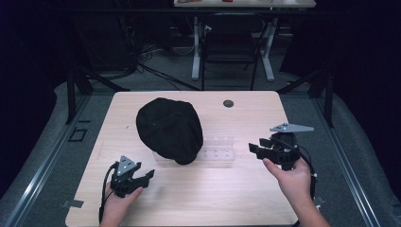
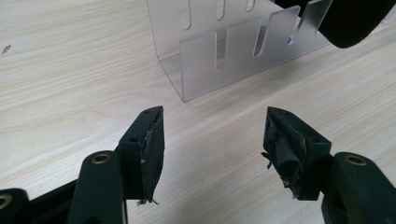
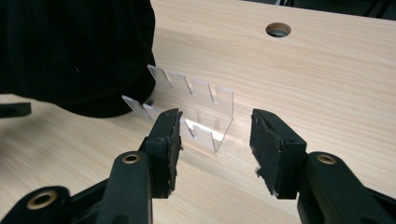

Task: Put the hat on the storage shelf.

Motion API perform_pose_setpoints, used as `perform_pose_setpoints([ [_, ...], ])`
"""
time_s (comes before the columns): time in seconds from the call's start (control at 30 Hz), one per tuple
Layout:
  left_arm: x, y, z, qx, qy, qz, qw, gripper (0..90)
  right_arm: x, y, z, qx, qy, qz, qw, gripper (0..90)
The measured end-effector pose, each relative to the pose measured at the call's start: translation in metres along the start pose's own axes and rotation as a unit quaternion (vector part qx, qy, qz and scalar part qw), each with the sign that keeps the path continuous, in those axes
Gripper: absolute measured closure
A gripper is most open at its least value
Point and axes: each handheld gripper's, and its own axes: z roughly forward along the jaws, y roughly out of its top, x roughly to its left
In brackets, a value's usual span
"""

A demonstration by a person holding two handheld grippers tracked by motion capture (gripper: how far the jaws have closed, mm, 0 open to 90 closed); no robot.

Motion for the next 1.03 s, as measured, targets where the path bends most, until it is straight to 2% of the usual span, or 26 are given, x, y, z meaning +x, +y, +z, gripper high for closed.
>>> perform_pose_setpoints([
  [0.13, 0.0, -0.001, 0.0, -0.001, 0.0, 0.0, 1.0, 39.0, 0.0, -0.018, 0.006, 0.004, -0.02, -0.014, 0.9997, 52.0],
  [0.27, -0.001, -0.001, 0.001, 0.001, -0.001, 0.002, 1.0, 38.9, -0.002, -0.035, 0.012, 0.014, -0.037, -0.017, 0.9991, 50.3],
  [0.43, -0.002, -0.002, 0.002, 0.001, 0.002, 0.004, 1.0, 38.1, -0.003, -0.059, 0.021, 0.017, -0.037, -0.009, 0.9991, 48.2],
  [0.63, -0.002, -0.003, 0.003, 0.003, 0.004, 0.003, 1.0, 36.9, -0.005, -0.084, 0.03, 0.025, -0.071, -0.023, 0.9969, 47.1],
  [0.7, -0.002, -0.002, 0.002, 0.001, 0.004, 0.005, 1.0, 36.9, -0.007, -0.089, 0.033, 0.027, -0.081, -0.022, 0.9961, 47.1],
  [0.77, -0.003, -0.002, 0.002, 0.0, 0.003, 0.005, 1.0, 37.0, -0.01, -0.096, 0.034, 0.022, -0.078, -0.009, 0.9967, 46.9],
  [0.93, -0.005, -0.001, 0.003, 0.001, -0.004, 0.008, 1.0, 38.3, -0.017, -0.103, 0.03, 0.011, -0.088, 0.006, 0.9961, 46.6],
  [1.03, -0.01, 0.002, 0.002, -0.006, -0.01, 0.011, 0.9999, 38.8, -0.019, -0.108, 0.028, -0.002, -0.093, 0.004, 0.9957, 46.3],
])
